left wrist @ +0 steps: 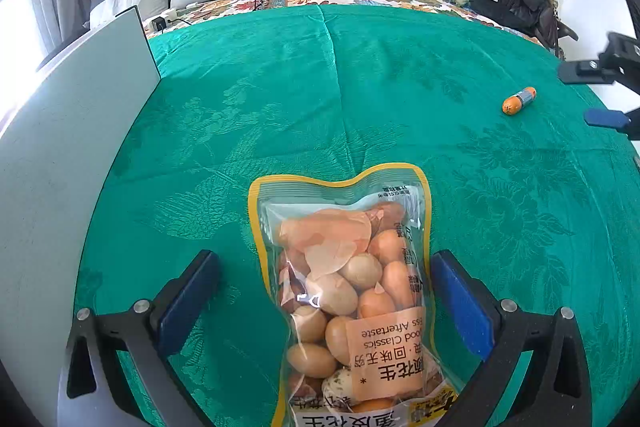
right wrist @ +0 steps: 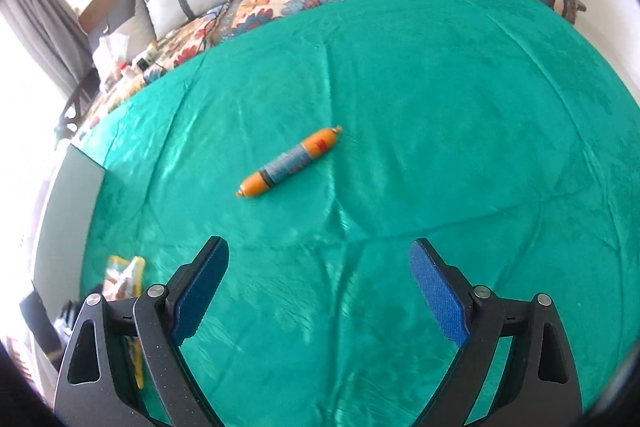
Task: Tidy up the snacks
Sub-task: 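Position the left tool around the peanut bag while the right tool reaches the orange sausage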
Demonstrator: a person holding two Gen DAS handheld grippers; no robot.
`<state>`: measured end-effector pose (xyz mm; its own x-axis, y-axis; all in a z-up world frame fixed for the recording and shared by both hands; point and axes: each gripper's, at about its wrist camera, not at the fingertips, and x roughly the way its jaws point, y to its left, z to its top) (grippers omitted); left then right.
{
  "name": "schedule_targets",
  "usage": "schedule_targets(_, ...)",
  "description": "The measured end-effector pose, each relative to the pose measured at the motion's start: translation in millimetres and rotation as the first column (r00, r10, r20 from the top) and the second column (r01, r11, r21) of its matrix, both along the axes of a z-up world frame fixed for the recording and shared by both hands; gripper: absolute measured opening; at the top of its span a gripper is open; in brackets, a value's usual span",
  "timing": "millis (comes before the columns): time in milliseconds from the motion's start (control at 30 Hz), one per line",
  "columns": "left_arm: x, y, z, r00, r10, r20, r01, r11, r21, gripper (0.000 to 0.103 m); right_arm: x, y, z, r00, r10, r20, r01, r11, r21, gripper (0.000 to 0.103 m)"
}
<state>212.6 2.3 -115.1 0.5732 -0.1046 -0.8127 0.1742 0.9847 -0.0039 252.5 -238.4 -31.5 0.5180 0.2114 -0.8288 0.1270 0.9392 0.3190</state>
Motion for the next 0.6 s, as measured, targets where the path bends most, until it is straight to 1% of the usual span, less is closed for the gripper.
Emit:
schedule_targets(67,0,0,0,1.0,0.0,0.0,0.0,1.0,0.0,0.103,32,16,-8,0.999,-0.023,-0.045,0.022,1.0,-0.016,0.091)
schedule_targets(133,0,0,0,1.0,0.0,0.0,0.0,1.0,0.0,0.103,54,24,-21,0.993,-0.079,-0.089,0.075,0.996,-0.05,0.091)
schedule_targets(167,0,0,0,1.0,0.0,0.0,0.0,1.0,0.0,0.103,62,27,-26,0.989,-0.107,-0.104,0.1,0.993,-0.066,0.089)
schedule_targets(233,-1,0,0,1.0,0.0,0.001,0.0,1.0,0.0,0.103,72,30,-38,0.982,-0.125,-0.143,0.112,0.989,-0.099,0.067)
schedule_targets(267,-1,0,0,1.0,0.0,0.0,0.0,1.0,0.0,0.103,72,34,-36,0.987,-0.119,-0.109,0.1,0.981,-0.169,0.046)
schedule_targets(300,-1,0,0,1.0,0.0,0.0,0.0,1.0,0.0,0.103,73,40,-38,0.99,-0.08,-0.116,0.055,0.978,-0.203,0.031)
schedule_targets(367,-1,0,0,1.0,0.0,0.0,0.0,1.0,0.0,0.103,66,48,-38,0.994,0.024,-0.106,-0.051,0.965,-0.255,0.019)
schedule_targets(400,-1,0,0,1.0,0.0,0.0,0.0,1.0,0.001,0.103,60,51,-38,0.991,0.088,-0.103,-0.112,0.959,-0.262,0.017)
schedule_targets(467,0,-1,1,1.0,0.0,0.0,0.0,1.0,0.001,0.103,41,56,-37,0.969,0.228,-0.098,-0.245,0.941,-0.233,0.017)
schedule_targets(533,0,-1,1,1.0,0.0,0.0,0.0,1.0,0.002,0.103,11,64,-37,0.932,0.346,-0.107,-0.362,0.897,-0.252,0.017)
schedule_targets(600,0,-1,1,1.0,0.001,0.0,-0.001,1.0,0.002,0.103,-25,68,-37,0.896,0.426,-0.126,-0.444,0.852,-0.278,0.017)
